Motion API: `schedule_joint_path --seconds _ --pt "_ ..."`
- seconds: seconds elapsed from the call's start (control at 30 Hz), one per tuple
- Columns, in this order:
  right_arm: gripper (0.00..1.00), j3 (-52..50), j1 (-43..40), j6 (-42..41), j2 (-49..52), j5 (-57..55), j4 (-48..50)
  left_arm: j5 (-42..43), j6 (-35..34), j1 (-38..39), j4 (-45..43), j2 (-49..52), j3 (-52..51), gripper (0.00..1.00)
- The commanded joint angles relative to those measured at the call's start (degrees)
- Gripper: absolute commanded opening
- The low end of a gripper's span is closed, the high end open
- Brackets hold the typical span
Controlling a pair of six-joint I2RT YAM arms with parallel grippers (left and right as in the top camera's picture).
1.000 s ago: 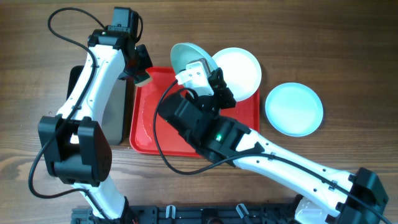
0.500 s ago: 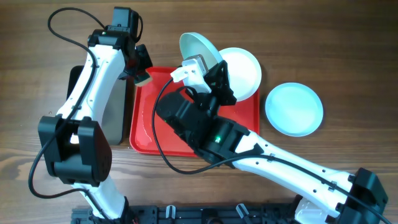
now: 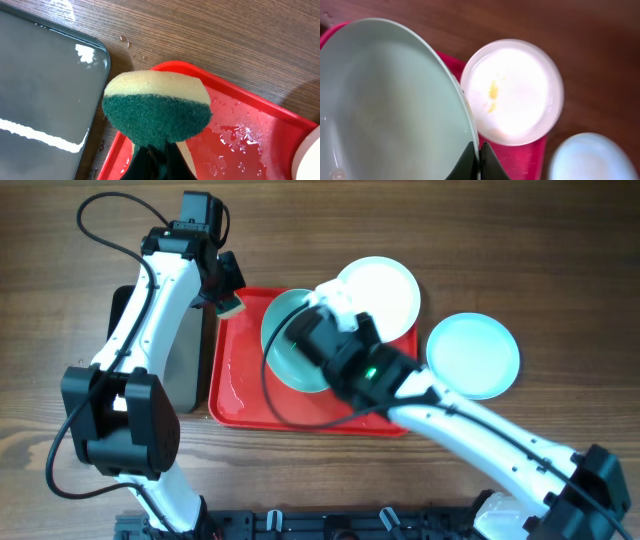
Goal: Clean dirty plates on tray and stack at the side
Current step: 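Lift the blue plate with the right gripper and stack it on the first, then open the right gripper and withdraw from the stacked plates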
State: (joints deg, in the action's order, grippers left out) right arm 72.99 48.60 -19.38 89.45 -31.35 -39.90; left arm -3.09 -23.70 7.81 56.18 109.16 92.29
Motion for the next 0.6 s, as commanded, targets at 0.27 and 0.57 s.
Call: schedule_joint_path --seconds 0.27,0.57 --pt "0.04 0.5 -44.4 -3.3 -10.7 42.4 -6.2 0.3 -0.8 0.1 -0.2 -0.6 -0.4 0.04" --pt "0.04 -6.0 -70.7 -1.6 -4.3 43.0 -15.7 0.3 -0.8 0.1 -0.2 -0.6 -0.4 0.04"
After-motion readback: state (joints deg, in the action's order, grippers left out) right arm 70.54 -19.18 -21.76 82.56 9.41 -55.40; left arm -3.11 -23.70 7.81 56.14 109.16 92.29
